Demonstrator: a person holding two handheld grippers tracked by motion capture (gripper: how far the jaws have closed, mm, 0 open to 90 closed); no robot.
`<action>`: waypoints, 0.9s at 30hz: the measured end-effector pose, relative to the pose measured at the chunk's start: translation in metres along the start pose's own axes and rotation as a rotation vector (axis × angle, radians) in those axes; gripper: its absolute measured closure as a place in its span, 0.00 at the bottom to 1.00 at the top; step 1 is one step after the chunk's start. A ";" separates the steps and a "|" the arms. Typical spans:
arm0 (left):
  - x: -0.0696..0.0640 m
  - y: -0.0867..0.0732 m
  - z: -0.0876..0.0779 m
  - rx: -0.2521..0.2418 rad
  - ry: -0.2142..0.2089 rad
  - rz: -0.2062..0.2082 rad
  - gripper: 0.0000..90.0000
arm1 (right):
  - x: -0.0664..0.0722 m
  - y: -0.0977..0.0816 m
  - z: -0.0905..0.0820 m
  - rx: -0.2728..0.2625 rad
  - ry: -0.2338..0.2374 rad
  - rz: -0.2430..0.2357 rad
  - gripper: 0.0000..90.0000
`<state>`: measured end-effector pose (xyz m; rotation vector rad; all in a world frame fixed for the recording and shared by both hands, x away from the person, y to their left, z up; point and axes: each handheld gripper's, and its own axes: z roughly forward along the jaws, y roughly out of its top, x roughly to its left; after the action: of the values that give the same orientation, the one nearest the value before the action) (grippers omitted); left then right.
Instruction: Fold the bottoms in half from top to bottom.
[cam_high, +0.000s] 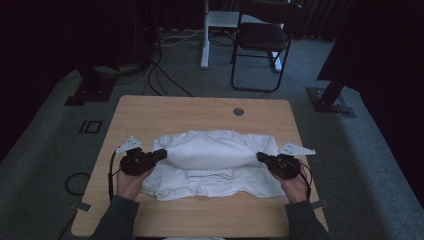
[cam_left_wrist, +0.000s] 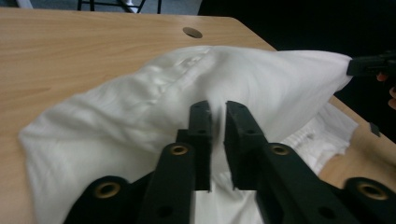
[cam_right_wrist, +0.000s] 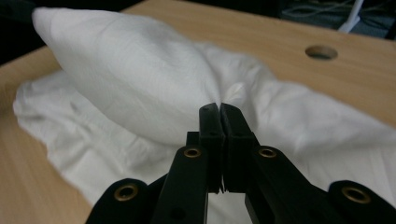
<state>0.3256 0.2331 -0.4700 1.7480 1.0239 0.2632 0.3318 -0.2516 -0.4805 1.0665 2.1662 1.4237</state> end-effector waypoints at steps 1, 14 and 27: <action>0.001 -0.003 -0.004 0.006 0.008 -0.009 0.82 | 0.001 -0.004 -0.003 0.020 -0.001 -0.003 0.97; -0.028 0.044 0.047 0.040 0.027 0.091 0.68 | 0.010 0.026 0.022 0.029 -0.055 -0.013 0.61; -0.045 -0.006 0.118 0.307 0.052 0.144 0.71 | 0.042 0.009 0.109 0.235 -0.042 -0.052 0.60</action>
<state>0.3666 0.1214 -0.5132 2.1065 1.0178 0.2531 0.3770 -0.1489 -0.5154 1.0986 2.3559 1.1351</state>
